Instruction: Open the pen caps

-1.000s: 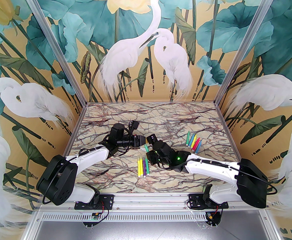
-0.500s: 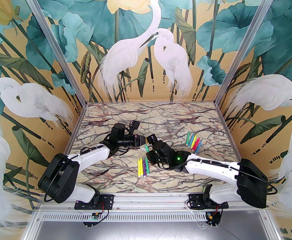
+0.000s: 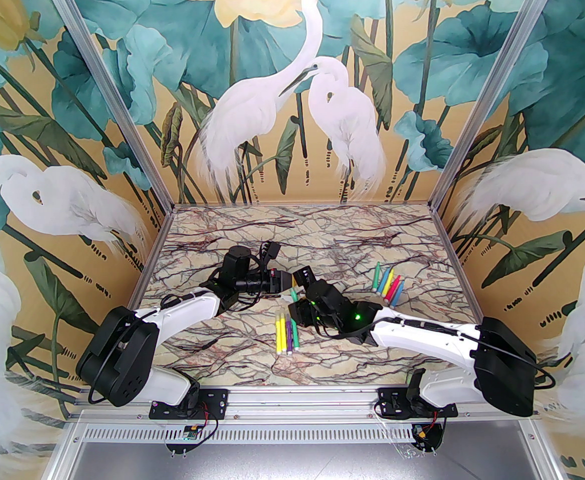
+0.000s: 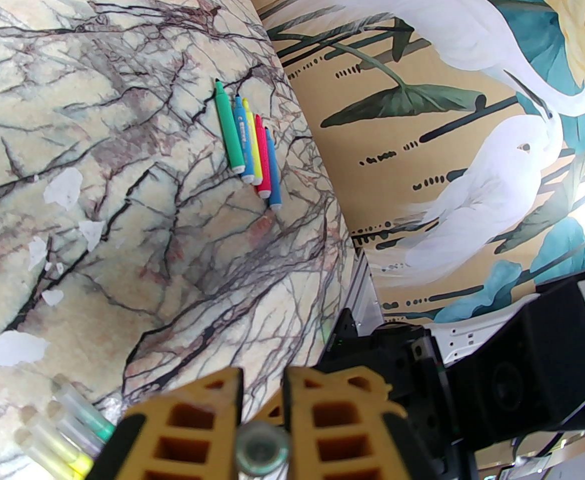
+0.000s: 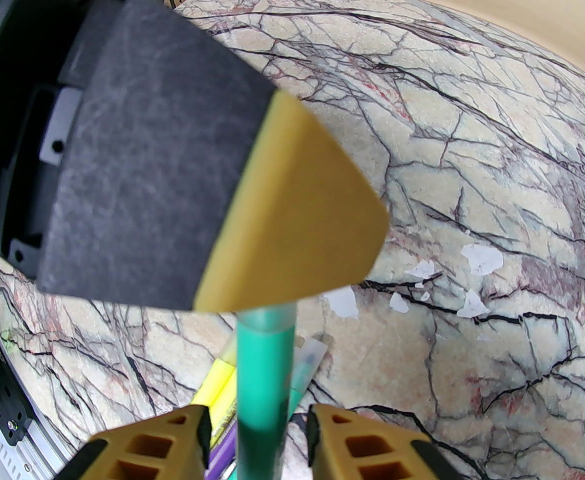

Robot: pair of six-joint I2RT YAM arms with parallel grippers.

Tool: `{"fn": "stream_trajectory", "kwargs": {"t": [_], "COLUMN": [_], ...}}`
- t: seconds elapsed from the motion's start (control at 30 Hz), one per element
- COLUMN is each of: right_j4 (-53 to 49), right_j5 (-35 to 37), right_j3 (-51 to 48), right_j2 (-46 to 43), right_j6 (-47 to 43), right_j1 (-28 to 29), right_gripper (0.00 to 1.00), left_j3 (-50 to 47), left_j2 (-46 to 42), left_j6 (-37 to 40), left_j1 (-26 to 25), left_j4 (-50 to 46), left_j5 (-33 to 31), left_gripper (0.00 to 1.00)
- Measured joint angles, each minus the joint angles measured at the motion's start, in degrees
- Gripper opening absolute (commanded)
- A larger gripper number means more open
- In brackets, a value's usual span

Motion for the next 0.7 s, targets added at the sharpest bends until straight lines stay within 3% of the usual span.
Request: {"fn": "stream_trajectory", "kwargs": {"t": [0.7], "right_j4": [0.26], "right_j5": [-0.22], "right_j3": [-0.04], "right_j2": [0.33], "right_j6": [0.22], "right_j1": [-0.07], "right_gripper": [0.13], "left_j3": [-0.02], "left_j2": [-0.57], "left_j6": [-2.75], "left_j1": [0.02], "left_j4": [3.10], "left_j5": [0.85], "left_gripper": [0.02]}}
